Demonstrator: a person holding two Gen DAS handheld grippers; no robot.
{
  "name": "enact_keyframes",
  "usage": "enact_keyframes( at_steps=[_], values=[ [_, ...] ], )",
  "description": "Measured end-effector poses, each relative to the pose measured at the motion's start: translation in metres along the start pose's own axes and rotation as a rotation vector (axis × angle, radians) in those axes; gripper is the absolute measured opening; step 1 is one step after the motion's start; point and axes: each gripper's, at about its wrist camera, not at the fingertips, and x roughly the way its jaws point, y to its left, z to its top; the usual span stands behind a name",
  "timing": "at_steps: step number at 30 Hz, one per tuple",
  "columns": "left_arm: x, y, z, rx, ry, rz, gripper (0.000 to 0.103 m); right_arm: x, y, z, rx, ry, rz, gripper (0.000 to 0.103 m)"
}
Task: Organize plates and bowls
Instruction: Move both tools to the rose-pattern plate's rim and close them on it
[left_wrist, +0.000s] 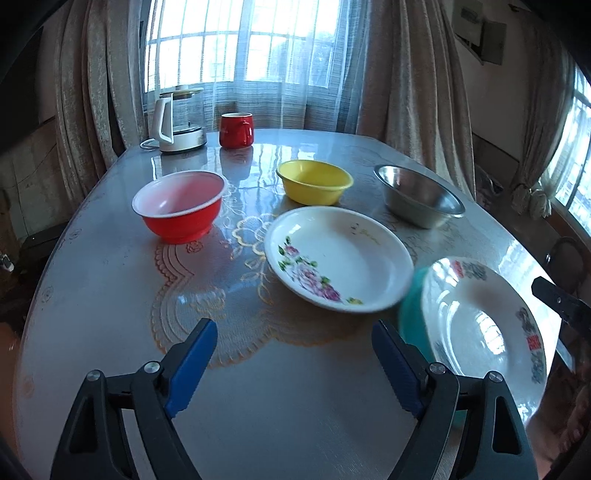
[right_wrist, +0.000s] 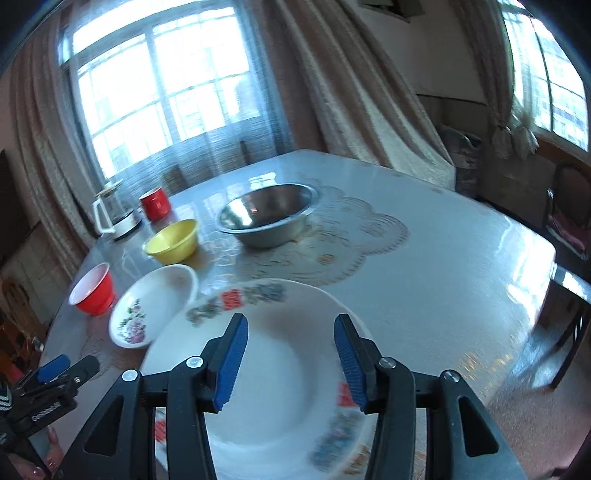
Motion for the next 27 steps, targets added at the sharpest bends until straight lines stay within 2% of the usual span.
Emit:
enact_keyframes(
  at_steps=[5, 9, 16, 18, 21, 23, 27],
  values=[
    [0.024, 0.014, 0.016, -0.036, 0.021, -0.003, 0.086, 0.021, 0.033, 0.018, -0.038, 0.075, 0.083, 0.051],
    [0.047, 0.023, 0.028, -0.051, 0.048, -0.029, 0.086, 0.043, 0.053, 0.028, -0.072, 0.133, 0.071, 0.051],
    [0.064, 0.032, 0.033, -0.089, 0.059, -0.127, 0.086, 0.077, 0.081, 0.040, -0.106, 0.211, 0.081, 0.051],
    [0.066, 0.033, 0.033, -0.087, 0.078, -0.158, 0.084, 0.089, 0.088, 0.043, -0.121, 0.229, 0.079, 0.051],
    [0.067, 0.031, 0.032, -0.036, 0.079, -0.119, 0.074, 0.107, 0.095, 0.048, -0.109, 0.266, 0.093, 0.051],
    [0.071, 0.036, 0.032, -0.051, 0.099, -0.141, 0.073, 0.122, 0.102, 0.050, -0.116, 0.296, 0.094, 0.051],
    [0.075, 0.042, 0.031, -0.073, 0.120, -0.165, 0.063, 0.151, 0.111, 0.051, -0.140, 0.373, 0.085, 0.051]
  ],
)
